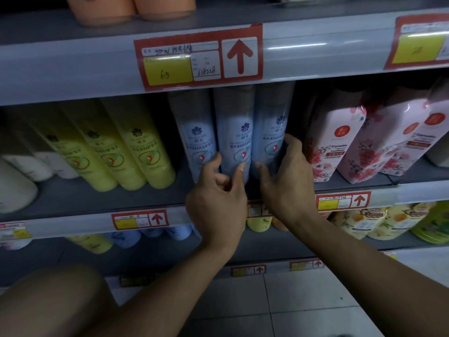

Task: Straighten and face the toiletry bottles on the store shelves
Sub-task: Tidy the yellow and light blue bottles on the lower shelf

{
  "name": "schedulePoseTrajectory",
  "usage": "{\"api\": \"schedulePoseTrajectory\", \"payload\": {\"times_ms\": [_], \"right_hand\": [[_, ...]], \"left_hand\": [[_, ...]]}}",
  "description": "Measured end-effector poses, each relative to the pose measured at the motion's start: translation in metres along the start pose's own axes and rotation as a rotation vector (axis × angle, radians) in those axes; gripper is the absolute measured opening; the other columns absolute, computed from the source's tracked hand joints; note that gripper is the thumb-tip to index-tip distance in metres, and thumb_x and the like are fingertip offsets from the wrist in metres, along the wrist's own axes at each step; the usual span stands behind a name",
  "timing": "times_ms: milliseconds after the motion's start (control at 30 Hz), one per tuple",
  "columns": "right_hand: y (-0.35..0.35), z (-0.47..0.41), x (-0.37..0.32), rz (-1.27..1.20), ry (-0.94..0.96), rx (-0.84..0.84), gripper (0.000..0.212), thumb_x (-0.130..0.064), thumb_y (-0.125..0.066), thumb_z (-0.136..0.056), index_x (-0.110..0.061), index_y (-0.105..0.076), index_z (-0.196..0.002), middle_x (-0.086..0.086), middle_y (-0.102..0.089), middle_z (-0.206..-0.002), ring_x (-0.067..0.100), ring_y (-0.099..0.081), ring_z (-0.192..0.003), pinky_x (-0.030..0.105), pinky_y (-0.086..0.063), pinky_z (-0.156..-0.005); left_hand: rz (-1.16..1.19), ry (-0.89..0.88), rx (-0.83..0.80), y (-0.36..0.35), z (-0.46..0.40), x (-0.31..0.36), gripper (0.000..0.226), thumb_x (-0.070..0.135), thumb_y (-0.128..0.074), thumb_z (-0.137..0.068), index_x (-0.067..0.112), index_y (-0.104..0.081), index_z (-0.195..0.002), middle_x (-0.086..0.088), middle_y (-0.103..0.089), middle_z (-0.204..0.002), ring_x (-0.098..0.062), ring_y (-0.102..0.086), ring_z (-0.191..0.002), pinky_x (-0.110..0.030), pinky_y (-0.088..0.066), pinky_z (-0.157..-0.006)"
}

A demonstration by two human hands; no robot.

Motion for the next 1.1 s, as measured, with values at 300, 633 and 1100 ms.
{"api": "schedulePoseTrajectory", "payload": {"times_ms": [300, 633, 1100], "right_hand": [[-0.001, 0.001, -0.001, 0.001, -0.007, 0.000, 0.064, -0.025, -0.078, -0.088, -0.019, -0.041, -0.140, 0.005, -0.064, -0.131, 0.026, -0.064, -0.117, 0.048, -0.057, -0.093], [0.001, 0.002, -0.002, -0.005, 0.009, 0.005, 0.059, -0.021, -0.075, -0.090, -0.017, -0.042, -0.139, 0.005, -0.064, -0.128, 0.025, -0.063, -0.114, 0.043, -0.055, -0.090], [0.000, 0.003, 0.003, 0.004, -0.006, -0.016, 0.058, -0.017, -0.074, -0.091, -0.017, -0.042, -0.139, 0.005, -0.064, -0.129, 0.025, -0.062, -0.114, 0.032, -0.048, -0.085]], "left_hand": [[0.004, 0.089, 0.026, -0.001, -0.007, -0.005, 0.048, 0.047, -0.091, -0.072, 0.023, -0.064, -0.103, 0.016, -0.067, -0.067, -0.002, -0.067, -0.065, -0.032, -0.054, -0.067], [-0.004, 0.001, 0.032, 0.001, 0.001, 0.000, 0.032, 0.037, -0.084, -0.086, 0.019, -0.072, -0.109, 0.015, -0.063, -0.059, -0.003, -0.064, -0.057, -0.025, -0.051, -0.062], [-0.008, 0.089, 0.048, -0.002, 0.000, -0.008, 0.036, 0.044, -0.087, -0.080, 0.021, -0.070, -0.102, 0.017, -0.066, -0.062, -0.001, -0.066, -0.062, -0.025, -0.050, -0.065]]}}
Point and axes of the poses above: each hand's wrist, its own z-axis away from the middle knuckle, its own y-axis out of the back of the hand, x = y × z, the point moved 10 cm from there along -z, towards the middle knuckle
